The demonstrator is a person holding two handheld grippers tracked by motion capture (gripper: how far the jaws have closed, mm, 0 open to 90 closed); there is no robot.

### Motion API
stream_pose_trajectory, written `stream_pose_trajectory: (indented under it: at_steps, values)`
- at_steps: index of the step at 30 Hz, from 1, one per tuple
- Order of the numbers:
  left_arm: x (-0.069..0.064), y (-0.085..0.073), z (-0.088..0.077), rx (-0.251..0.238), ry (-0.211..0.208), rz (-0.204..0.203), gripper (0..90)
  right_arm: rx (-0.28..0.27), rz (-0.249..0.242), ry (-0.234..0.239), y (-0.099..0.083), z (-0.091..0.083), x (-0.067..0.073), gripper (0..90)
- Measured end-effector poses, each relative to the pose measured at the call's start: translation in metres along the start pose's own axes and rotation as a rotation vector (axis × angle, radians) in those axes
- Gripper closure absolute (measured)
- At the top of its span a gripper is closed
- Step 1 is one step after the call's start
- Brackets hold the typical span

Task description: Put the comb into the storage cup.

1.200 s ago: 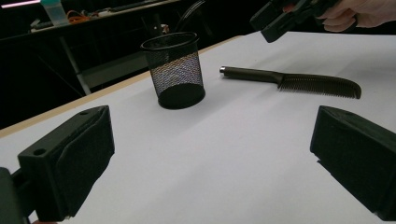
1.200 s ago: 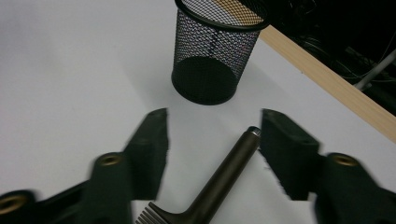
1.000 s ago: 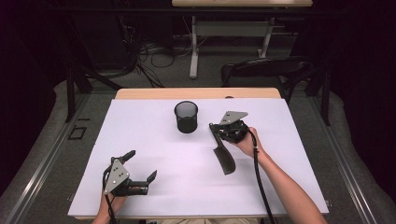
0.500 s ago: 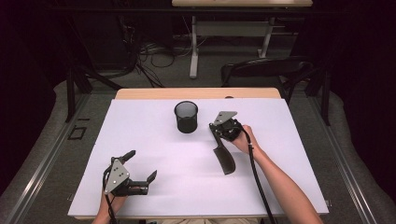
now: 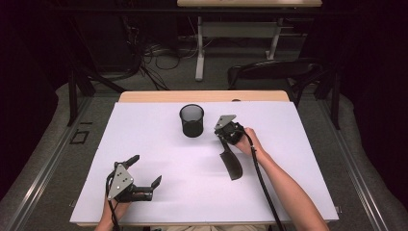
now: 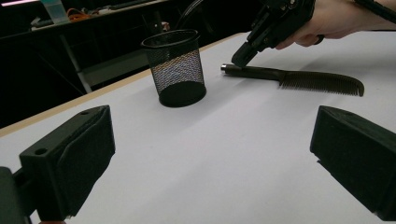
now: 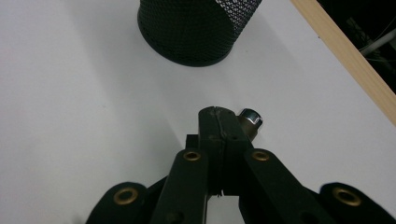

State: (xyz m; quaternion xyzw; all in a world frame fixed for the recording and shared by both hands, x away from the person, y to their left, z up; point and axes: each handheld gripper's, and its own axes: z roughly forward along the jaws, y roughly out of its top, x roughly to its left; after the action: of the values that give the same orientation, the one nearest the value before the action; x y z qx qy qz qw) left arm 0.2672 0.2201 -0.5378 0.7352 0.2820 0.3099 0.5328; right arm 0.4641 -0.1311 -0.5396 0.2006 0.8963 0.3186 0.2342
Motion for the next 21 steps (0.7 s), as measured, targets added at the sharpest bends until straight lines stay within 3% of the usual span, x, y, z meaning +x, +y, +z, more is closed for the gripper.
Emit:
stream_pose_trajectory:
  at_steps: [21]
  values:
    - [0.0003,-0.0001,-0.0002,-0.005,0.002,-0.007,0.1,0.039,0.026,-0.001,-0.0058,0.0073,-0.0062,90.0]
